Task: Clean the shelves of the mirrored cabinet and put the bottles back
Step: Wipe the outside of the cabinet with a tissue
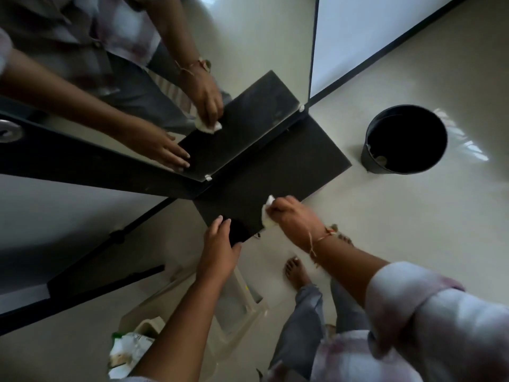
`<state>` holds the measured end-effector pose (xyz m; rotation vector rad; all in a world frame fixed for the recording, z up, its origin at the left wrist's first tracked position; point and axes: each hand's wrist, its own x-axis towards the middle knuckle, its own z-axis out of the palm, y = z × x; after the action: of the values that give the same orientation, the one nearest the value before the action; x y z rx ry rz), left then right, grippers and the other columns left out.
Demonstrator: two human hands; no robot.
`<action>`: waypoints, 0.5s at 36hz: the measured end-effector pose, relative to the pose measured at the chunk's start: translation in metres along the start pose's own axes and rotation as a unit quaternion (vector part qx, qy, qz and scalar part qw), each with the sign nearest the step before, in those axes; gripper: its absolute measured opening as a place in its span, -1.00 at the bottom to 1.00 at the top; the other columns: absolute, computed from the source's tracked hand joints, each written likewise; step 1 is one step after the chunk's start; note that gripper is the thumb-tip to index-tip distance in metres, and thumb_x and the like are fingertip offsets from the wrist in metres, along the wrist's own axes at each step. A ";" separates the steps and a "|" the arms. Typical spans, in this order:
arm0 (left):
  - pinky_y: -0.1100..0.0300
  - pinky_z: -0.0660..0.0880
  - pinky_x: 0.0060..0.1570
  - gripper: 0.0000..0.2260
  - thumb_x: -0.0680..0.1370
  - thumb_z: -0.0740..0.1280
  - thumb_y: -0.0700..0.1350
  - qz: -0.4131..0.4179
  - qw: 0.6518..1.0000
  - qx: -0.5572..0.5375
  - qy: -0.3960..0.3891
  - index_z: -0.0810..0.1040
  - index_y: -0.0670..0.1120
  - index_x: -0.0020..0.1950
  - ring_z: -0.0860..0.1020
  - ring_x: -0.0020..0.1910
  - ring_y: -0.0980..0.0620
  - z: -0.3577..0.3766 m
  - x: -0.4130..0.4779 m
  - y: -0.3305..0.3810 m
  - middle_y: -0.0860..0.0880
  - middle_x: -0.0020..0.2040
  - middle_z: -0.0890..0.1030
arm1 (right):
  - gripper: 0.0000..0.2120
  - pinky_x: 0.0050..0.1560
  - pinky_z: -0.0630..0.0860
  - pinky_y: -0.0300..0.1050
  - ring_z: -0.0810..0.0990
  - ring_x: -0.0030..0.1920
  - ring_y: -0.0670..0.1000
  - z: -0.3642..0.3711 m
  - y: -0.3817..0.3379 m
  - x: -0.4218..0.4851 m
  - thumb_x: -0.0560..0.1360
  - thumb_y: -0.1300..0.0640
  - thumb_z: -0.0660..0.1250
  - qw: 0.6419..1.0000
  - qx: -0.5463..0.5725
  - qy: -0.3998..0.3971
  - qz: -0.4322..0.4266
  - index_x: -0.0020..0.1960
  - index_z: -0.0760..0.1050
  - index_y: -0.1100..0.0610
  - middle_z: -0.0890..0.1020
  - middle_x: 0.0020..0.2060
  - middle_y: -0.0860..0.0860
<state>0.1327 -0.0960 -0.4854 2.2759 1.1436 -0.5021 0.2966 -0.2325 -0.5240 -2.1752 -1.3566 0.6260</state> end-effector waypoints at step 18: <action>0.14 0.56 -0.07 -0.92 0.54 0.36 -0.15 0.141 0.984 -0.106 0.005 0.61 -0.05 0.01 0.62 -0.10 0.05 0.004 -0.011 0.200 -0.01 -0.08 0.66 | -0.79 -0.17 0.40 -0.12 0.55 -0.16 0.13 -0.173 0.126 -0.086 0.47 -0.06 0.34 0.872 0.147 0.130 0.449 -0.19 0.53 0.08 0.62 -0.23 0.11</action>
<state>0.2895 -0.2045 -0.4236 2.2060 0.8171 -0.2462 0.4542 -0.3878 -0.4587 -2.4277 -0.0243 0.7485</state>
